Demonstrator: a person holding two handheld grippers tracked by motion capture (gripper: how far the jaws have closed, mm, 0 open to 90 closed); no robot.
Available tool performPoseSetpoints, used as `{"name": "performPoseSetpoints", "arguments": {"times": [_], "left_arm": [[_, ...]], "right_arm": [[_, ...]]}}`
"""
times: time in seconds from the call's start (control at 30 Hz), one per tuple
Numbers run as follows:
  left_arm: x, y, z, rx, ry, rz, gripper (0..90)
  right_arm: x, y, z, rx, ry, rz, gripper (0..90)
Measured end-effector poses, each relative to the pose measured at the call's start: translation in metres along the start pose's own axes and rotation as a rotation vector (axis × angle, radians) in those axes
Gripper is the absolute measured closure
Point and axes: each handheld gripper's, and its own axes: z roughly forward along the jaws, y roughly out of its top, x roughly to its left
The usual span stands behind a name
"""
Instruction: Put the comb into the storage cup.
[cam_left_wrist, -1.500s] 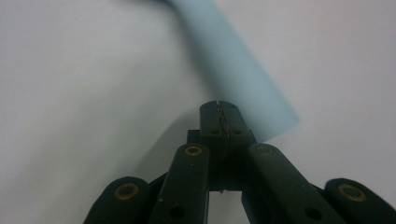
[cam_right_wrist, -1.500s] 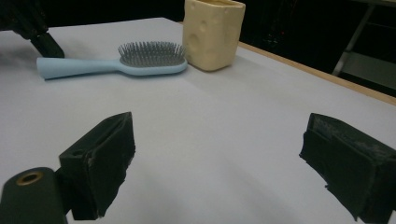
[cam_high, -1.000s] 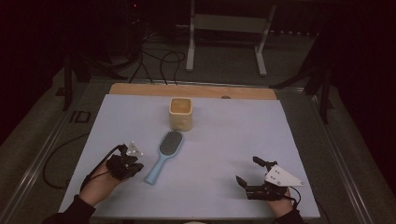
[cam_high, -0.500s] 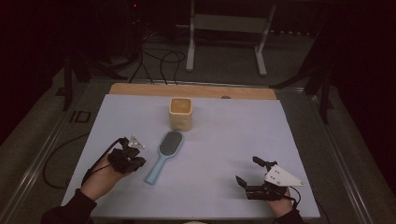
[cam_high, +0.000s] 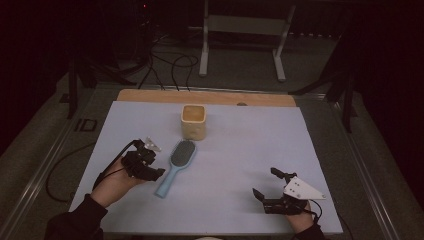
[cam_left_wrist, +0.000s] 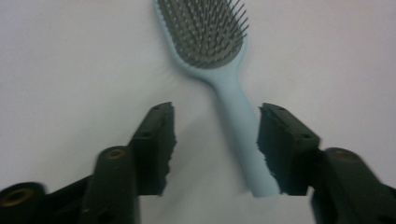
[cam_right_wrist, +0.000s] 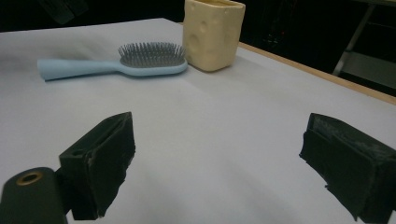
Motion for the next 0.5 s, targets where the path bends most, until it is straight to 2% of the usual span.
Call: {"name": "performPoseSetpoints", "arguments": {"times": [0.03,0.07,0.1,0.13,0.17,0.2,0.23,0.27,0.3,0.33,0.4,0.5], "left_arm": [[0.001,0.003,0.001,-0.011,-0.010,-0.031,36.0],[0.001,0.003,0.001,-0.011,-0.010,-0.031,32.8],[0.001,0.005,0.002,-0.010,-0.007,-0.049,32.8],[0.002,0.006,0.003,-0.002,-0.008,-0.053,24.8],[0.001,0.009,0.004,0.000,-0.010,-0.069,22.9],[0.001,0.009,0.004,0.000,-0.010,-0.069,18.4],[-0.001,0.011,0.004,0.004,0.000,-0.068,18.4],[-0.003,0.013,0.006,0.025,-0.026,-0.041,11.7],[-0.003,0.013,0.006,0.025,-0.026,-0.041,6.0],[-0.006,0.015,0.008,0.052,-0.036,-0.022,5.2],[-0.006,0.016,0.013,0.070,-0.038,-0.024,1.3],[-0.006,0.017,0.019,0.094,-0.042,-0.039,0.0]], "right_arm": [[0.000,0.000,0.000,0.000,0.000,-0.001,9.4],[0.000,0.000,0.000,0.001,0.001,0.000,9.4],[0.000,0.000,0.000,0.001,0.001,0.000,9.4],[0.000,0.000,0.000,0.002,0.001,0.001,9.4],[0.000,0.000,0.000,0.002,0.002,0.000,9.4],[0.000,0.000,0.000,0.003,0.002,0.000,9.4],[0.000,0.000,0.000,0.003,0.002,0.000,9.4],[0.000,0.000,0.000,0.003,0.003,0.001,9.4],[0.000,0.000,0.000,0.003,0.003,0.001,9.4],[0.000,0.000,0.000,0.001,0.003,0.002,9.4],[0.000,0.000,0.000,0.001,0.003,0.002,9.4],[0.000,0.000,0.000,0.002,0.003,0.002,9.4]]}}
